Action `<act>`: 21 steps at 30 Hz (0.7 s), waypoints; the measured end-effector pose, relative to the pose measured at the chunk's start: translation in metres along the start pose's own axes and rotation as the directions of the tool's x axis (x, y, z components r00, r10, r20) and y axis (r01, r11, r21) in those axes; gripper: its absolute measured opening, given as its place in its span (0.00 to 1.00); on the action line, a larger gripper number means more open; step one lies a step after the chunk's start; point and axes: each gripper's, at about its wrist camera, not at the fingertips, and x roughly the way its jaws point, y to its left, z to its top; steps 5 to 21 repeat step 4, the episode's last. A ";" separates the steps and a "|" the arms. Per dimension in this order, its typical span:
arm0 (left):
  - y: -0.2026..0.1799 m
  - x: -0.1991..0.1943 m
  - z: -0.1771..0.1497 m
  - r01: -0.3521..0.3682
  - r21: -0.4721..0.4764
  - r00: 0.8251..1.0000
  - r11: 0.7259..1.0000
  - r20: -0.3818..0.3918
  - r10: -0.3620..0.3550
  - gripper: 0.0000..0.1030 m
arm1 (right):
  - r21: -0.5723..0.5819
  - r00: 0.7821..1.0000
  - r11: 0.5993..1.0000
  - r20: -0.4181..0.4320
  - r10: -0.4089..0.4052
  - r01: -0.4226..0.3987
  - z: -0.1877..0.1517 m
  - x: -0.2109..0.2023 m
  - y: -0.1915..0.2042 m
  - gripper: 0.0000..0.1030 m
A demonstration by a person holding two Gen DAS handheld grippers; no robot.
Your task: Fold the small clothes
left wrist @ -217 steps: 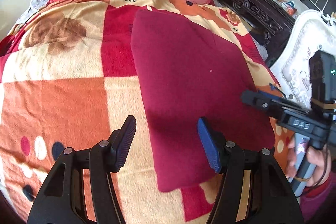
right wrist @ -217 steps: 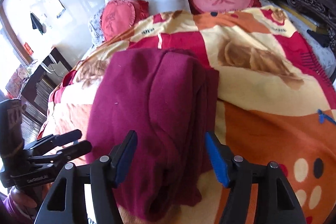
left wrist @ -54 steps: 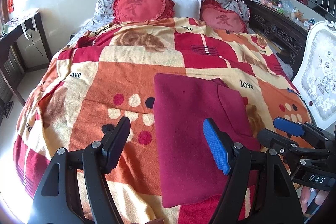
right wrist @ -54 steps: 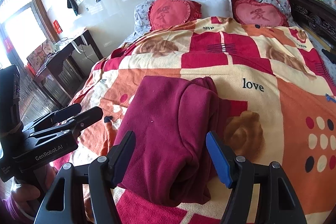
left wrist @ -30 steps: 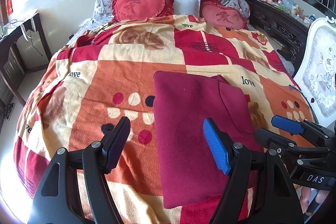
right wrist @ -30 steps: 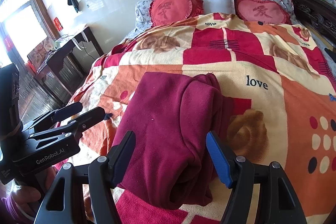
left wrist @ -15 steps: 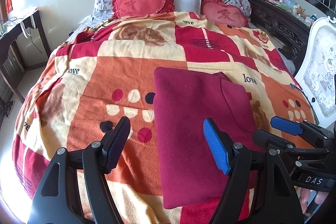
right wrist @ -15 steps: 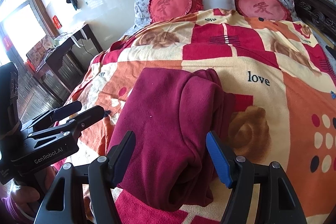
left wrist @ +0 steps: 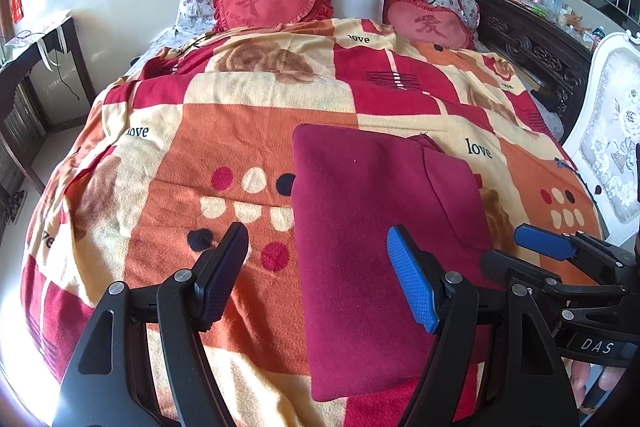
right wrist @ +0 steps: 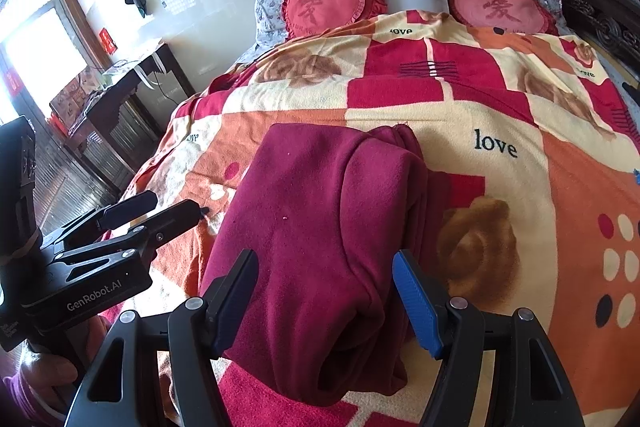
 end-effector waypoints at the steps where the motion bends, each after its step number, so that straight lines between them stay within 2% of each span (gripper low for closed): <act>1: 0.001 0.001 0.000 0.001 -0.003 1.000 1.000 0.000 -0.001 0.70 | 0.001 1.000 1.000 -0.001 0.000 0.000 0.000 0.000 0.000 0.65; 21: 0.006 0.006 -0.001 0.007 -0.014 1.000 1.000 -0.007 -0.007 0.70 | 0.002 1.000 1.000 -0.003 -0.002 0.002 0.000 0.002 -0.001 0.65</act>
